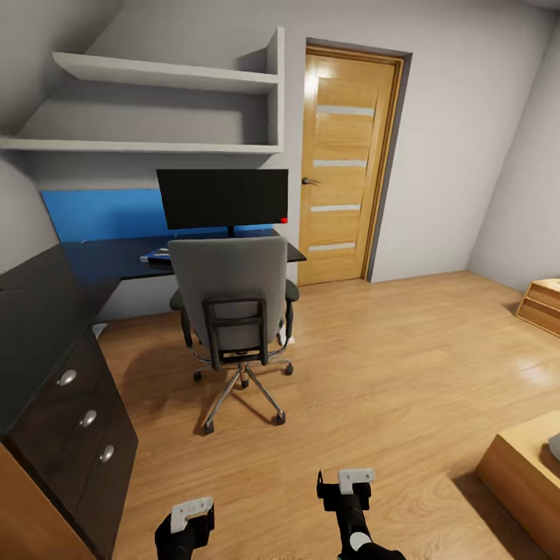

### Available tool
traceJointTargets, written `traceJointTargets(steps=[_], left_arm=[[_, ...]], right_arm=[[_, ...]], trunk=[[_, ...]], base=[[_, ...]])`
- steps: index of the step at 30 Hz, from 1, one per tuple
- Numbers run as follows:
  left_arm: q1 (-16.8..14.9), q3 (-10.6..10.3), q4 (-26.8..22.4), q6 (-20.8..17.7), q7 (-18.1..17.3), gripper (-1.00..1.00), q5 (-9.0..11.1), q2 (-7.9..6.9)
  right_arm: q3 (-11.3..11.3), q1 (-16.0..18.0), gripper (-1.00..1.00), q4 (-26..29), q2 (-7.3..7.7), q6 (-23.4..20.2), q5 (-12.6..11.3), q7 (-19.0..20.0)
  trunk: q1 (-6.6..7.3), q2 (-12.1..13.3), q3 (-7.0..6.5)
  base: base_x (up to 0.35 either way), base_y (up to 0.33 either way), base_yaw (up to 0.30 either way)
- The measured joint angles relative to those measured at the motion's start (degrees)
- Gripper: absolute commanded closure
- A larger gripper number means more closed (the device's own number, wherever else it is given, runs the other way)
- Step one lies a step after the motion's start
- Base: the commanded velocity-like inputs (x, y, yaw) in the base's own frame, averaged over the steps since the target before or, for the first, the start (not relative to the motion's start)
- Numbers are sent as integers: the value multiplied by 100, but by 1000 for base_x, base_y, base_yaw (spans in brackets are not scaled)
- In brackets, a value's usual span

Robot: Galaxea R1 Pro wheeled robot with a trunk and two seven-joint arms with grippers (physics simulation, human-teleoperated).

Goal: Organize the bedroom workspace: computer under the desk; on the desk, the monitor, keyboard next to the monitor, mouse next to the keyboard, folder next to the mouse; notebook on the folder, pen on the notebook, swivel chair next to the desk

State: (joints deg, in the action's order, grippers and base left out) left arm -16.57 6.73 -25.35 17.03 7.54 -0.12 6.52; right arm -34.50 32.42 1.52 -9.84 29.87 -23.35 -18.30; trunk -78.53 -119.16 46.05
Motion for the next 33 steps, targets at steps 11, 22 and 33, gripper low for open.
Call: traceJointTargets(steps=[11, 22, 33], left_arm=[[0, -27, 64, 0, 5, -100, -6, 50], [0, -71, 137, -19, -15, -100, -3, 76], [0, -78, 290, -172, -25, -100, 16, 48]], right_arm=[[-7, -2, -100, -4, 0, -22, 8, 2], [1, -10, -100, -22, 6, -42, 13, 9], [5, -29, -100, -207, 39, -56, 25, 5]], trunk=[[242, 441, -170], [485, 882, -316], [727, 1323, -435]], base=[[-250, -209, 248], [-181, -141, 227], [-15, -10, 182]])
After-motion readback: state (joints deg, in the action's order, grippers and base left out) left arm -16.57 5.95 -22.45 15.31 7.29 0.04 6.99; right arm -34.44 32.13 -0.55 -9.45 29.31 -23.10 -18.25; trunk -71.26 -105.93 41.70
